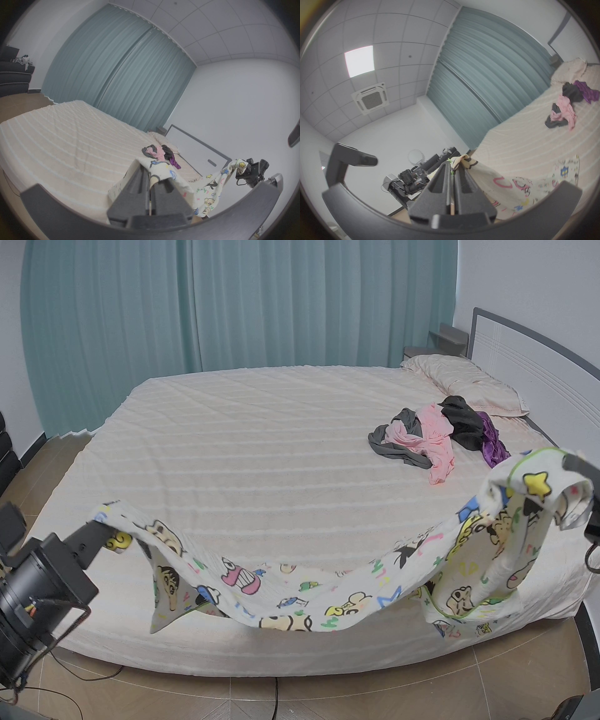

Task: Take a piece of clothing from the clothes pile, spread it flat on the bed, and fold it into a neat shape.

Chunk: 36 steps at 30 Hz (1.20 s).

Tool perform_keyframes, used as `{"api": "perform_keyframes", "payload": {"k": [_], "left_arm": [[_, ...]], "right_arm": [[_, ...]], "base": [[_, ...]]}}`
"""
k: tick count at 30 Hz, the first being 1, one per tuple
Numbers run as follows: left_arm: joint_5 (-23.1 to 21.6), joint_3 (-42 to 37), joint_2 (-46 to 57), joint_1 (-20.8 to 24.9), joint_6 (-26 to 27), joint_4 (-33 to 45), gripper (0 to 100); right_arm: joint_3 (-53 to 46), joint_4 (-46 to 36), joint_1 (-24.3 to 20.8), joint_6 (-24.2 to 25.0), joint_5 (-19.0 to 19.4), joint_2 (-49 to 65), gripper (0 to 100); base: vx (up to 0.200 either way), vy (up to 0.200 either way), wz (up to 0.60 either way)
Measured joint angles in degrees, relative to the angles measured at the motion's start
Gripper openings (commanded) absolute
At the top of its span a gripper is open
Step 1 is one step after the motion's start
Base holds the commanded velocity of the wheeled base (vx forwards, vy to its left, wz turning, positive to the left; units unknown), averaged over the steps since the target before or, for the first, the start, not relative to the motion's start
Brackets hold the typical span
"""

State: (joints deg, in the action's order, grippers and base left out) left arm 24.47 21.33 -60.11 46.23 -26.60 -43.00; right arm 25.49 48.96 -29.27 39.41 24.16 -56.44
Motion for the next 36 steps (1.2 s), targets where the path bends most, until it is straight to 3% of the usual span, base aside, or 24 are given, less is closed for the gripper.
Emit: {"api": "perform_keyframes", "payload": {"k": [9, 15, 25, 36], "left_arm": [[1.3, 7.4, 5.7, -0.7, 0.3, 7.9, 0], [2.5, 10.5, 4.5, -2.0, 0.4, 8.9, 0], [2.5, 18.0, -9.1, -10.6, -0.2, 9.3, 0], [2.3, 28.9, -25.6, -18.2, -0.5, 9.1, 0]], "right_arm": [[10.8, -7.7, 2.1, 0.9, 1.5, 3.8, 0], [17.7, -9.6, 6.9, 1.1, 2.4, -1.0, 0], [28.6, -7.4, 13.6, 0.6, 2.4, -19.9, 0], [36.7, -5.1, 15.7, 0.4, 1.5, -34.7, 0]], "base": [[0.0, 0.0, 0.0], [0.0, 0.0, 0.0], [0.14, 0.0, 0.0], [0.2, 0.0, 0.0]]}}
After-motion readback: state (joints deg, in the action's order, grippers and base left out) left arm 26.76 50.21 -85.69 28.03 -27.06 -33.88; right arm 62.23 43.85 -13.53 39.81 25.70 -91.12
